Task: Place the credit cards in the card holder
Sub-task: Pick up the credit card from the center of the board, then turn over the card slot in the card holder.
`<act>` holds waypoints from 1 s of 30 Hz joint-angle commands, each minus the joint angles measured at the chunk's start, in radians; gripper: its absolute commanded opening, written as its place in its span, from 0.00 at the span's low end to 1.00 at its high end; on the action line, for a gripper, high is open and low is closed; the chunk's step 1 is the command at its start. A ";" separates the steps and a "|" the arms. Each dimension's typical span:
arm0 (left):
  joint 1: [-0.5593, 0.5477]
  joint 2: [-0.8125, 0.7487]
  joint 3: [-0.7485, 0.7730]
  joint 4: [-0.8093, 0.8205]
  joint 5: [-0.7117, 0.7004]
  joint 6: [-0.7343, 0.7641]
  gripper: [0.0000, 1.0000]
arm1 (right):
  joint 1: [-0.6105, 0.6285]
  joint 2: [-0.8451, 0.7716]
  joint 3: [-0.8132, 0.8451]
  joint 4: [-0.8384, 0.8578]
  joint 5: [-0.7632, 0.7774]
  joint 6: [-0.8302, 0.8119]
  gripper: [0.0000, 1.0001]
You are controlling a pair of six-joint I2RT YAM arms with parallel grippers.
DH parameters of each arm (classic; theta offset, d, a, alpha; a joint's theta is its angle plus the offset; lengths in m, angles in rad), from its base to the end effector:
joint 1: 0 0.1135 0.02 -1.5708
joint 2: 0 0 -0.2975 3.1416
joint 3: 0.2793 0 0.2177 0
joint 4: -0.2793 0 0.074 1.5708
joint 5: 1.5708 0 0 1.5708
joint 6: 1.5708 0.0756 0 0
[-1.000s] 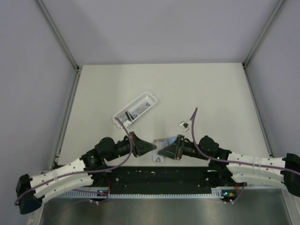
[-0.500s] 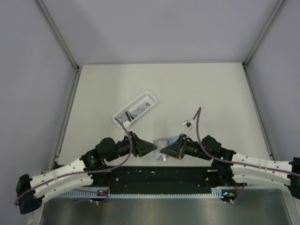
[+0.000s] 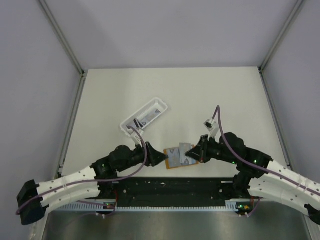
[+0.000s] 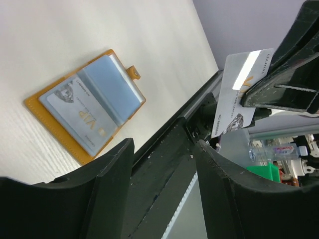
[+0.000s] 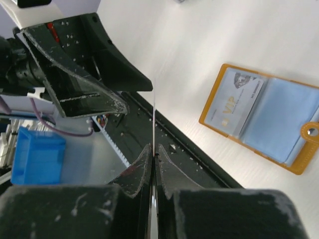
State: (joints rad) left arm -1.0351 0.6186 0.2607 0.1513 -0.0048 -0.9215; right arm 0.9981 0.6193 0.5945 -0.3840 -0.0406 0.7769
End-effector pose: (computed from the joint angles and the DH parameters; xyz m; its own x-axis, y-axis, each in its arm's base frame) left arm 0.0723 -0.1211 0.2382 -0.7463 -0.3031 -0.5926 0.4351 0.4516 -0.7790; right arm 0.0655 0.1073 0.2816 -0.7565 0.1194 -0.6430 -0.4622 0.5980 0.6548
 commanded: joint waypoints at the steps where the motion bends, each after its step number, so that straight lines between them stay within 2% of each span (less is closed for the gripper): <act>1: -0.003 0.023 0.038 0.174 0.098 0.019 0.58 | -0.041 -0.041 -0.044 0.095 -0.166 0.007 0.00; 10: -0.003 -0.011 -0.005 0.326 0.173 0.000 0.59 | -0.081 -0.021 -0.107 0.278 -0.347 0.087 0.00; 15: -0.003 0.023 0.008 0.323 0.190 0.006 0.57 | -0.084 -0.012 -0.148 0.414 -0.400 0.137 0.00; 24: -0.002 0.053 0.034 0.333 0.224 0.016 0.54 | -0.084 0.011 -0.188 0.551 -0.447 0.194 0.00; 27: -0.005 0.066 0.035 0.361 0.239 0.012 0.50 | -0.085 0.036 -0.194 0.583 -0.459 0.205 0.00; 30: -0.003 0.072 0.040 0.373 0.253 0.010 0.40 | -0.087 0.051 -0.202 0.616 -0.464 0.214 0.00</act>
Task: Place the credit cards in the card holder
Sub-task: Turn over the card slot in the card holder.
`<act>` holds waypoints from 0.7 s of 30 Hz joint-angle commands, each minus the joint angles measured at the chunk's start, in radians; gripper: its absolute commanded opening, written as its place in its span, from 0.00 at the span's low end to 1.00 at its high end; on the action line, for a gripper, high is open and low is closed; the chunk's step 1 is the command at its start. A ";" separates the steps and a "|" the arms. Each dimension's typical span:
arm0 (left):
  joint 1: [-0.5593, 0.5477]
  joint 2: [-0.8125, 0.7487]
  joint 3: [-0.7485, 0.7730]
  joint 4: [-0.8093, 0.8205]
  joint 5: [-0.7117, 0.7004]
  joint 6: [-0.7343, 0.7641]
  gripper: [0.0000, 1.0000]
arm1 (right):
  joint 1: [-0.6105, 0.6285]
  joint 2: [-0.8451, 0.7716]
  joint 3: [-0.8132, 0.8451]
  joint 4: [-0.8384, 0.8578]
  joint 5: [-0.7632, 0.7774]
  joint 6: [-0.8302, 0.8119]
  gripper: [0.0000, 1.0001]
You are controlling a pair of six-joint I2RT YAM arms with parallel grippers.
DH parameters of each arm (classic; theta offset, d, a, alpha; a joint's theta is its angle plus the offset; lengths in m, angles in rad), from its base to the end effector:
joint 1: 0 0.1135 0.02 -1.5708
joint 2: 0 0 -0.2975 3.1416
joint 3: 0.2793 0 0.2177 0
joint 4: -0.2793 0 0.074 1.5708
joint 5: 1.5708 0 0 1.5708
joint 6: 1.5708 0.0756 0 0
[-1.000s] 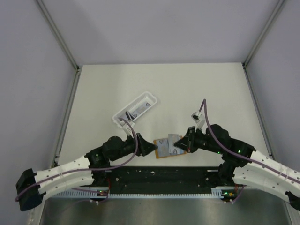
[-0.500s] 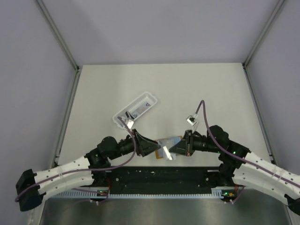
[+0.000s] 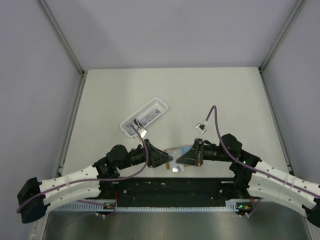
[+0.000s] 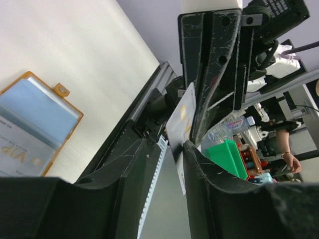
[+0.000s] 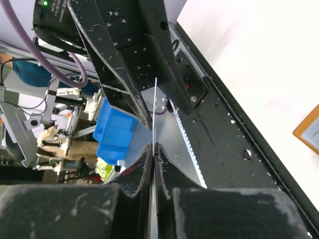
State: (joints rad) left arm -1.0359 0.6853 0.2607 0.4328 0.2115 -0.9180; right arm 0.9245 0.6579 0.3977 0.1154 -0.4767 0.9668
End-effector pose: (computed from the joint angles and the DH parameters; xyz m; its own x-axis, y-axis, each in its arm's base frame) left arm 0.0643 -0.1397 0.2715 -0.7507 -0.2567 -0.6088 0.5793 0.1874 -0.7933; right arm 0.0578 0.1342 0.2792 -0.8582 0.0767 -0.5075 -0.4866 0.1928 0.8521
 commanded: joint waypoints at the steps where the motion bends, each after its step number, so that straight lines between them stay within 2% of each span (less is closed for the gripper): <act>1: -0.006 0.013 0.043 0.093 0.040 0.007 0.35 | -0.013 0.020 -0.007 0.124 -0.028 0.026 0.00; 4: -0.007 0.019 0.043 0.104 0.049 0.001 0.13 | -0.015 0.023 -0.014 0.141 -0.019 0.030 0.00; 5: -0.006 0.023 0.041 0.110 0.049 -0.001 0.02 | -0.016 0.022 -0.019 0.147 -0.010 0.033 0.00; 6: -0.007 0.025 0.038 0.112 0.048 -0.005 0.00 | -0.016 0.019 -0.023 0.155 0.007 0.038 0.00; 13: -0.015 -0.006 0.002 0.146 -0.012 -0.035 0.00 | -0.018 -0.026 -0.144 0.397 0.145 0.147 0.06; 17: -0.013 -0.029 -0.012 0.149 -0.040 -0.045 0.00 | -0.018 -0.023 -0.189 0.512 0.170 0.191 0.05; 21: -0.015 -0.023 -0.012 0.150 -0.040 -0.048 0.00 | -0.018 -0.006 -0.197 0.547 0.156 0.199 0.00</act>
State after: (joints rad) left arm -1.0466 0.6762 0.2558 0.5247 0.1745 -0.9661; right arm 0.9138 0.6437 0.2012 0.5396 -0.3618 1.1404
